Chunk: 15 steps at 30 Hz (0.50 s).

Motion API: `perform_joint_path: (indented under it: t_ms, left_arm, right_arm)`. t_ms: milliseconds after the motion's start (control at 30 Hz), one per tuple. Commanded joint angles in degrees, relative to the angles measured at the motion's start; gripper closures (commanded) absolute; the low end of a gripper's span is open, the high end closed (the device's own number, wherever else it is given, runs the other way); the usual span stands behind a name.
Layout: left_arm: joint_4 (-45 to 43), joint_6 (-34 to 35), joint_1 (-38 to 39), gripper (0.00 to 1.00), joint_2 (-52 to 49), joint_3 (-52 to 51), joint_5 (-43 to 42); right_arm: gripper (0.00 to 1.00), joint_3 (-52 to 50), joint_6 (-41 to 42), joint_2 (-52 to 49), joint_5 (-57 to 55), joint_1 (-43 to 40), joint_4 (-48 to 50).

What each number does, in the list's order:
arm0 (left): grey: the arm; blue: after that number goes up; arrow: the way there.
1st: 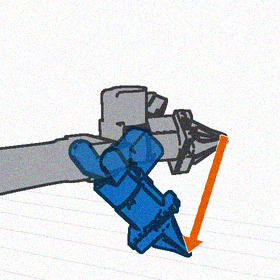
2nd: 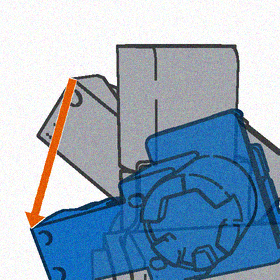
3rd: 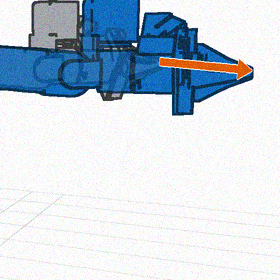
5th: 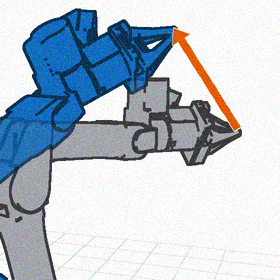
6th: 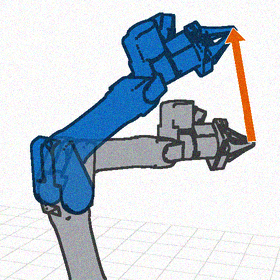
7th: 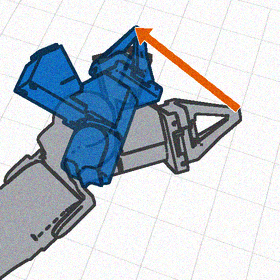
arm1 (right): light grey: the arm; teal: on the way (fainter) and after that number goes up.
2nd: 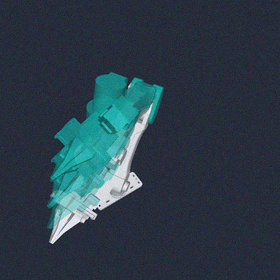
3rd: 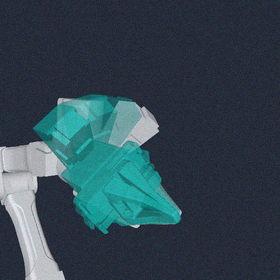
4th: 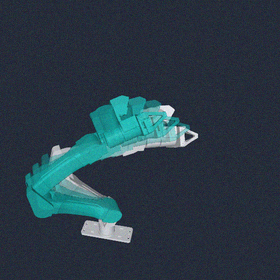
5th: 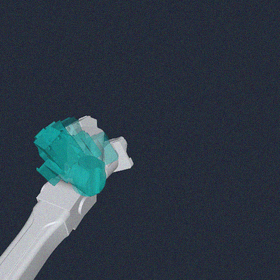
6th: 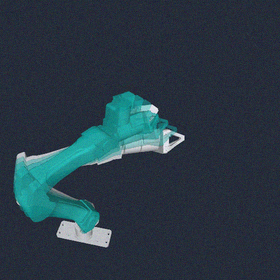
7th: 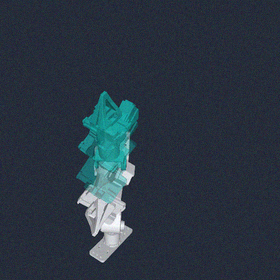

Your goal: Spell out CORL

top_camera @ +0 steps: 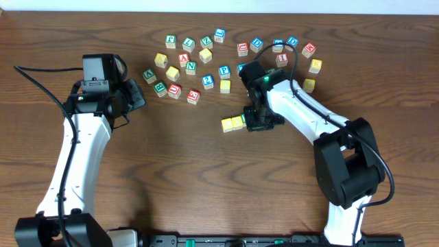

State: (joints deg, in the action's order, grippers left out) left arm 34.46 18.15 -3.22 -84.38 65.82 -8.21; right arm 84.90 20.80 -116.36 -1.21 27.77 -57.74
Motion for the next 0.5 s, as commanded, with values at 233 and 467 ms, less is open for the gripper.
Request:
perform_joint_path:
  t_ms: [233, 467]
  left_arm:
    - [0.0, -0.5, 0.0, 0.93, -0.6, -0.5, 0.5]
    - [0.0, -0.5, 0.0, 0.92, -0.6, -0.5, 0.5]
  right_arm:
    - [0.96, -0.7, 0.3, 0.8, -2.1, -0.4, 3.3]
    - [0.99, 0.5, 0.3, 1.4, -1.6, -0.4, 3.1]
